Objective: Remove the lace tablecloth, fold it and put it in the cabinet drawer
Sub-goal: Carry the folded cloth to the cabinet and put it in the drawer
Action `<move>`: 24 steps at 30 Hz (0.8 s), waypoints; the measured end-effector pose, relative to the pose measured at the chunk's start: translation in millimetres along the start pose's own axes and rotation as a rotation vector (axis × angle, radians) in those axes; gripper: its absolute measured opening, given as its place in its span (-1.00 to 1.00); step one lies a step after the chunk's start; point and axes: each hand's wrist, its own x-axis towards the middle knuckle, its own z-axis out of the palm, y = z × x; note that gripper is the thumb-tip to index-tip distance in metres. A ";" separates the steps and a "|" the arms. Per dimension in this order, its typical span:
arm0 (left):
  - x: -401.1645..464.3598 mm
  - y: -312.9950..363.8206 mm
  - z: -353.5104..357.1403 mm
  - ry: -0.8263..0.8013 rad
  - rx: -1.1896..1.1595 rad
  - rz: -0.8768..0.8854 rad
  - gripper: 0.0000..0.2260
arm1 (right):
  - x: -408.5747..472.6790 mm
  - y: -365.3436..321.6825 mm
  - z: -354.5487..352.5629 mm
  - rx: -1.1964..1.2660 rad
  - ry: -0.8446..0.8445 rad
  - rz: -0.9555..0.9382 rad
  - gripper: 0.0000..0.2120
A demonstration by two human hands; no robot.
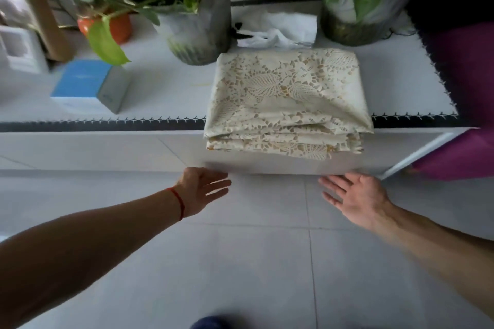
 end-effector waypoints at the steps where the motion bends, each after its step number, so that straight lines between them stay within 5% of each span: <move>1: -6.0 -1.4 4.0 -0.019 -0.046 0.006 -0.73 | -6.5 -1.5 3.8 0.057 0.032 -0.014 -0.60; 7: -12.5 -9.5 13.6 -0.045 -0.543 0.045 -0.67 | -24.7 19.3 25.8 0.384 0.045 -0.086 -0.47; 13: -11.3 -10.4 -7.4 -0.131 -0.691 -0.018 -0.41 | -23.2 11.8 17.7 0.117 -0.068 -0.066 -0.82; 16: -25.5 -29.7 -16.6 -0.049 -0.630 -0.047 -0.52 | -28.6 35.7 4.3 -0.026 -0.053 -0.026 -0.67; 21: -51.8 -35.0 -56.9 0.262 -0.189 0.126 -0.83 | -87.1 55.7 -14.2 -1.001 -0.136 -0.026 -0.80; 24: -84.2 3.5 -65.2 0.348 -0.036 0.492 -0.87 | -138.5 40.9 2.6 -1.434 -0.443 -0.462 -0.80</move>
